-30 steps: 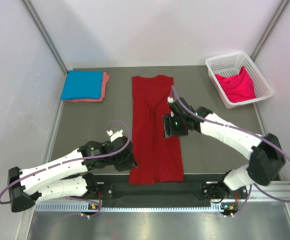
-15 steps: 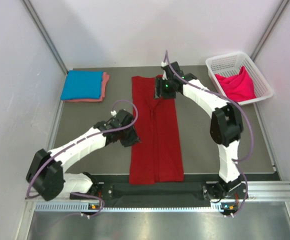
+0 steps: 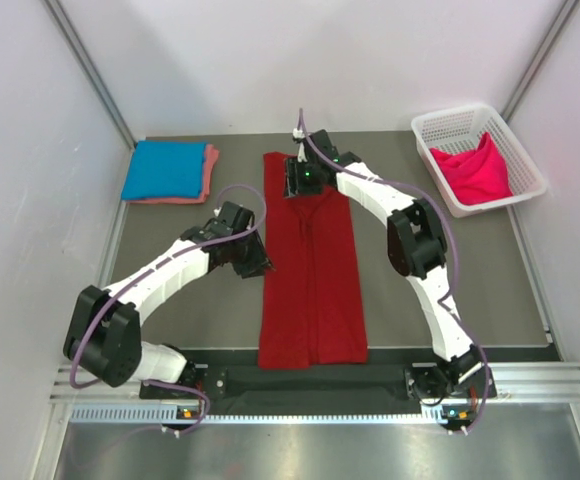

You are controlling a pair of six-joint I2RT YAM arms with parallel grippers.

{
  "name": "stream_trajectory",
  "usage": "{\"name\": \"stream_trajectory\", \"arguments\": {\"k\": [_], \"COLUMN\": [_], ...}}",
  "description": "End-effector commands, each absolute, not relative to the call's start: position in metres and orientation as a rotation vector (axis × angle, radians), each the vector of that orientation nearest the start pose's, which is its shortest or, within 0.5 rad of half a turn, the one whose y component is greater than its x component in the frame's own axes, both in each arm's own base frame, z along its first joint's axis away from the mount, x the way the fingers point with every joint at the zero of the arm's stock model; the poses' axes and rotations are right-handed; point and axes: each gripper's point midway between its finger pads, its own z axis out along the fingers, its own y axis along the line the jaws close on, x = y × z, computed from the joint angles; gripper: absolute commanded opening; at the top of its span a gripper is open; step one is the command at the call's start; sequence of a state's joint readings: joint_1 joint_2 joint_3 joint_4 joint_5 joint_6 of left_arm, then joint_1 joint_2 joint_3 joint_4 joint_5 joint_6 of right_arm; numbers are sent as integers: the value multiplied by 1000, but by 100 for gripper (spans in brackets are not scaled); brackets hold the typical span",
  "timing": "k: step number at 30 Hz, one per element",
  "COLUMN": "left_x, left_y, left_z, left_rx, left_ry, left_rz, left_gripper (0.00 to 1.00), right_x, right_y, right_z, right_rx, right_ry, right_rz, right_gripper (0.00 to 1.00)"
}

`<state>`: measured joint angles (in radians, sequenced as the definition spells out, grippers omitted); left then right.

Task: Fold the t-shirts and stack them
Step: Fold the tshirt

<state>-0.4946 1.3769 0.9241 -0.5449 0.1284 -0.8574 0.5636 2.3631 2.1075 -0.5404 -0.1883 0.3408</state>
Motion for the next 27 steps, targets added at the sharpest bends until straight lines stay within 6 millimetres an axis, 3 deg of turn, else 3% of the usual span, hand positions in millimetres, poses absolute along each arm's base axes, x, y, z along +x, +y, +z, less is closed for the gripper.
{"name": "stream_trajectory", "arguments": {"k": [1,13,16,21,25,27], "left_x": [259,256,256,257,259,260], "left_y": [-201,-202,-201,-200,-200,-201], "left_z": [105,101,101,102,105,106], "left_rx": [-420,-442,-447,-451,-450,-453], "left_ry": [2645,2650,2652,2649,2639,2638], "left_rz": [-698,-734,-737,-739,-743,-747], "left_gripper": [35,34,34,34,33,33], "right_x": [499,506,507,508,508,507], "right_y": [383,378,375,374,367,353], "right_z": [111,79,74,74,89,99], "right_rx": [-382,-356,-346,-335,-337,-312], "right_ry": [2326,2372,2383,2387,2374,2377], "right_rz": [696,627,606,602,579,515], "right_gripper": [53,46,37,7,1,0]}}
